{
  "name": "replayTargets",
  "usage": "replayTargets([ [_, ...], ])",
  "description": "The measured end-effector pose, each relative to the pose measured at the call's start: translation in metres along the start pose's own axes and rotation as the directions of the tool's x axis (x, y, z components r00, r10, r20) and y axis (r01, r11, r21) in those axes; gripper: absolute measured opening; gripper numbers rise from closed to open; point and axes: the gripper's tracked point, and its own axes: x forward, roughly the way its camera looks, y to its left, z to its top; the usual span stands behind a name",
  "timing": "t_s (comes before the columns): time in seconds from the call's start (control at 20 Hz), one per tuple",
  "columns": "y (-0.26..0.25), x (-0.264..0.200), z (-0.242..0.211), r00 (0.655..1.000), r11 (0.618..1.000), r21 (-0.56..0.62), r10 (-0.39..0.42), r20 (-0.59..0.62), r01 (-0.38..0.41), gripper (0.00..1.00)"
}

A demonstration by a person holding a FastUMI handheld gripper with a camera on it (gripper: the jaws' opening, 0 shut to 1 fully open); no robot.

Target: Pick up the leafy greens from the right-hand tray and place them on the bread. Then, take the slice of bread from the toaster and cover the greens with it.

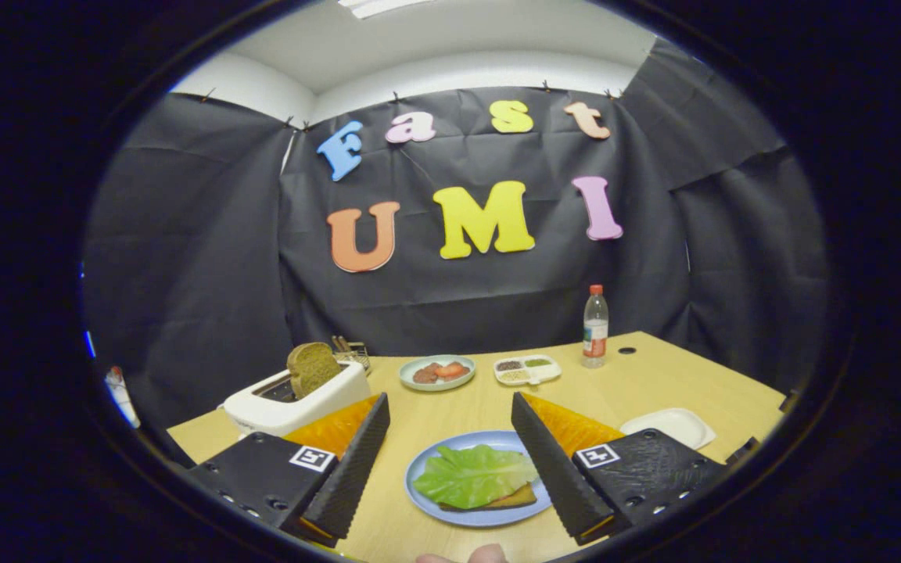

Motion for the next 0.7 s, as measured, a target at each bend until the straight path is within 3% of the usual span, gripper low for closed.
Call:
replayTargets([
  [0.7, 0.135, 0.058, 0.042, 0.997, 0.997, -0.009, 0.078, -0.015, -0.078, 0.96],
])
